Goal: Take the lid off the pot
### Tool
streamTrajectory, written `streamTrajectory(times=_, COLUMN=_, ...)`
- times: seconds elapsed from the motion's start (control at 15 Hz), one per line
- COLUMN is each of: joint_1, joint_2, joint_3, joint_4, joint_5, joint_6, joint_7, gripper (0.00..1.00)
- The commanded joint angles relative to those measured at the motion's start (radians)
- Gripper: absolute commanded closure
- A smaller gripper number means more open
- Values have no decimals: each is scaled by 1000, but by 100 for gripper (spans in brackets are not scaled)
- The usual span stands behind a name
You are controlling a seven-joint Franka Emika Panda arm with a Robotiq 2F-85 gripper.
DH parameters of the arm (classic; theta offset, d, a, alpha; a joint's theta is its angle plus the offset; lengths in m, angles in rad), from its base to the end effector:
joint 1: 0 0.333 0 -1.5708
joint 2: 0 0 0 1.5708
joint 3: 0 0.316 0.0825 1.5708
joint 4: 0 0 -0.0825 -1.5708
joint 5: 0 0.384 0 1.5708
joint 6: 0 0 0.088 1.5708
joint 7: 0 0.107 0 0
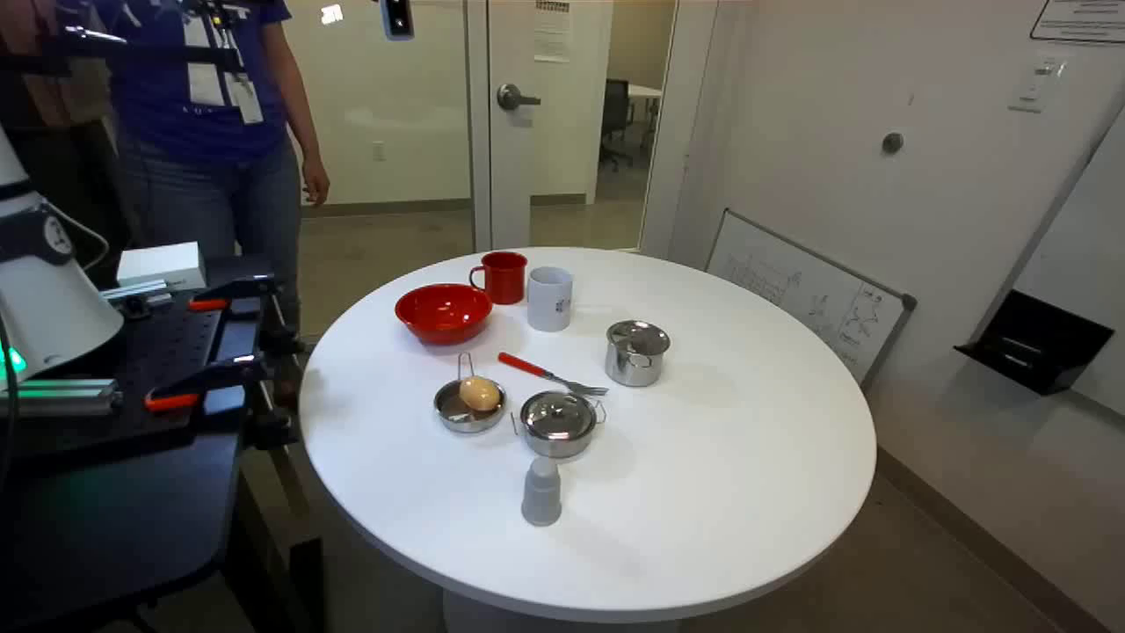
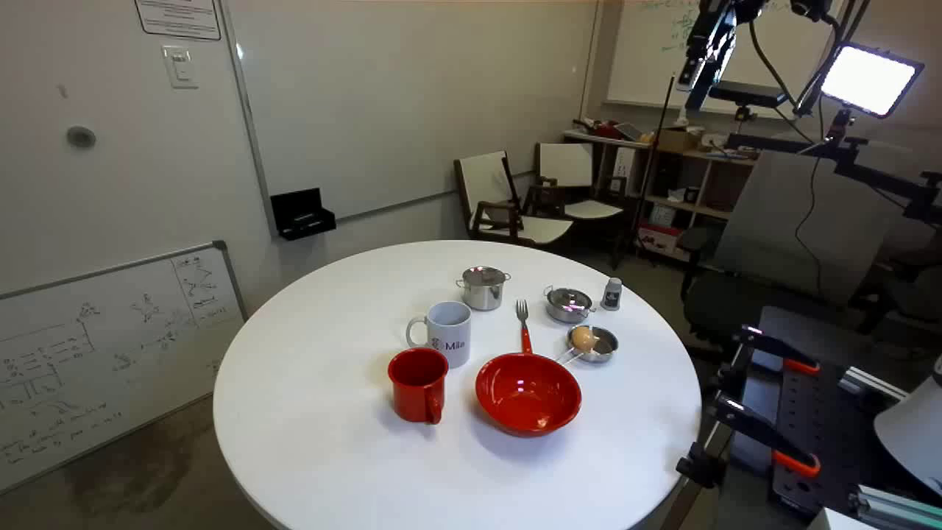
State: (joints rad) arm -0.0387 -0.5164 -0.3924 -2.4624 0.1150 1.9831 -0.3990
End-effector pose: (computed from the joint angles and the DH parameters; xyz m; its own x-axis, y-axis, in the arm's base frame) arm 0.3639 -0.1670 0.4670 0.9933 -0.0462 0.1063 -0.0158 -0.9625 -0.2710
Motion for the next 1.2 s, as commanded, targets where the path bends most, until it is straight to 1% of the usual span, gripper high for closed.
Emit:
streamTrajectory(times=0.0, joint_1=-35, joint_2=8, joint_3=30, joint_4=2, joint_5=18, joint_6=-4, joint_7=-15, gripper=0)
streamTrajectory(times=0.2, joint_1=-18, joint_2=80, joint_3=18, joint_4=16, joint_5=22, joint_6=19, joint_7=-79, gripper=0)
streamTrajectory(times=0.4, joint_1=-6, joint_2=188, joint_3=8, joint_4=39, joint_5=27, joint_6=39, joint_7=-164, gripper=0)
streamTrajectory(times=0.6, joint_1=-7, joint_2=308, joint_3=34, joint_4=70, joint_5=25, joint_6=89, joint_7=-198, gripper=0)
streamTrajectory(times=0.8, joint_1=-18, joint_2=403, joint_3=79, joint_4=98, joint_5=17, joint_6=148, joint_7=-194, gripper=0)
streamTrajectory(times=0.93, joint_1=-28, joint_2=459, joint_3=114, joint_4=113, joint_5=0, joint_6=205, joint_7=-167, gripper=0)
streamTrajectory(times=1.13, joint_1=-48, joint_2=526, joint_3=152, joint_4=125, joint_5=-8, joint_6=331, joint_7=-96, gripper=0)
